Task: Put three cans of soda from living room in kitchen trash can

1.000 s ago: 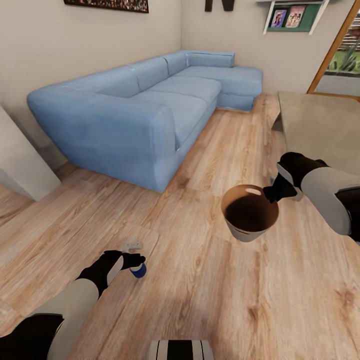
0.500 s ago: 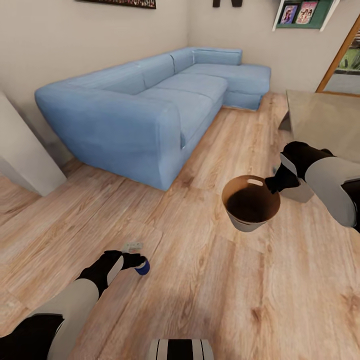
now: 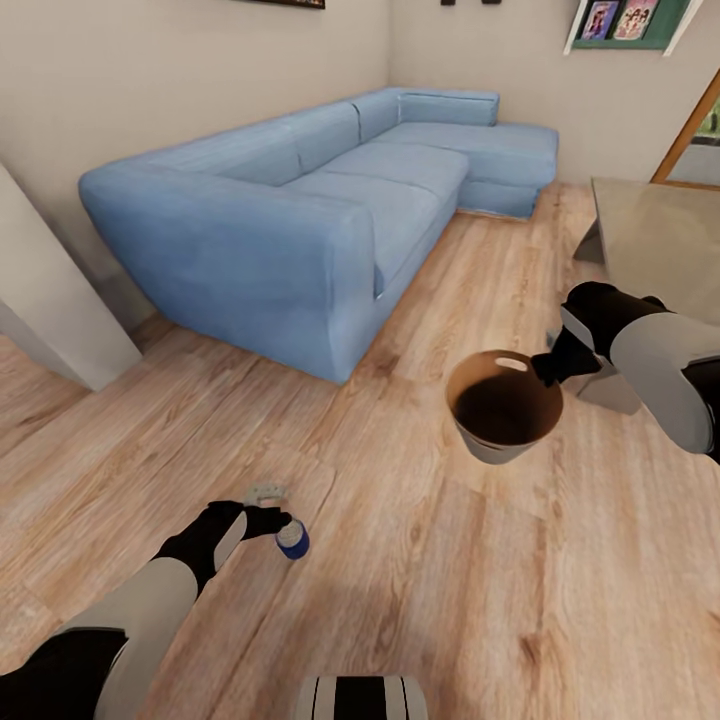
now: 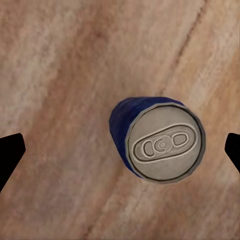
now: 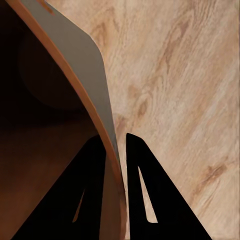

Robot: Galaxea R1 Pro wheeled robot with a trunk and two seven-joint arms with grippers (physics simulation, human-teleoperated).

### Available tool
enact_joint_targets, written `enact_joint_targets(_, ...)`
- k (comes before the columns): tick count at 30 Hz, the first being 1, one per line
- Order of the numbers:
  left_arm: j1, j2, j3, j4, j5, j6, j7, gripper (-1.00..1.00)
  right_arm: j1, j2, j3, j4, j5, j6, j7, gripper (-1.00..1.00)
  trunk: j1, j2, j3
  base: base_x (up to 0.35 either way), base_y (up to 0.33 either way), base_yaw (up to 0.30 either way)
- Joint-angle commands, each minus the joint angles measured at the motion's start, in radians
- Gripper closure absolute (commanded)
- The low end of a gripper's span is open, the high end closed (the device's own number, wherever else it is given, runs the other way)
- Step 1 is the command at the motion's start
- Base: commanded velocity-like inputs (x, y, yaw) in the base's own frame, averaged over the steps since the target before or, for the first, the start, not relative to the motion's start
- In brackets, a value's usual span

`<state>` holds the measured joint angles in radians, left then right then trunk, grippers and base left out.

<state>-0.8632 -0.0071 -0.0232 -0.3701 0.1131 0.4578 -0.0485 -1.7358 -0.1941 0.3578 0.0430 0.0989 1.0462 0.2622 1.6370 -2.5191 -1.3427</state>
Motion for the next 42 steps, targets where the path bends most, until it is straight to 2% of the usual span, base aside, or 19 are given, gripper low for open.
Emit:
enact_joint_targets(1, 0.0, 0.0, -0.001, 0.0, 0.0, 0.0, 0.001, -1.0, -0.001, 0.0, -0.005, 0.0, -0.013, 0.001, 0.006, 1.0, 0.0, 0.0, 0.0, 0.021, 0.008, 0.002)
enact_joint_targets(19, 0.0, -0.006, -0.001, 0.0, -0.001, 0.004, 0.002, -1.0, 0.0, -0.001, -0.004, 0.0, -0.013, 0.001, 0.006, 1.0, 0.0, 0.0, 0.0, 0.055, -0.08, 0.0)
enact_joint_targets(33, 0.001, -0.007, 0.0, 0.0, -0.003, 0.008, 0.01, -1.0, 0.0, -0.002, -0.008, -0.001, -0.013, 0.001, 0.006, 1.0, 0.006, -0.003, -0.057, 0.0, 0.0, 0.0)
enact_joint_targets(42, 0.0, -0.008, 0.0, 0.0, -0.002, 0.001, 0.01, -1.0, -0.003, -0.01, -0.009, -0.002, -0.013, 0.001, 0.006, 1.0, 0.006, -0.003, -0.057, 0.0, 0.0, 0.0)
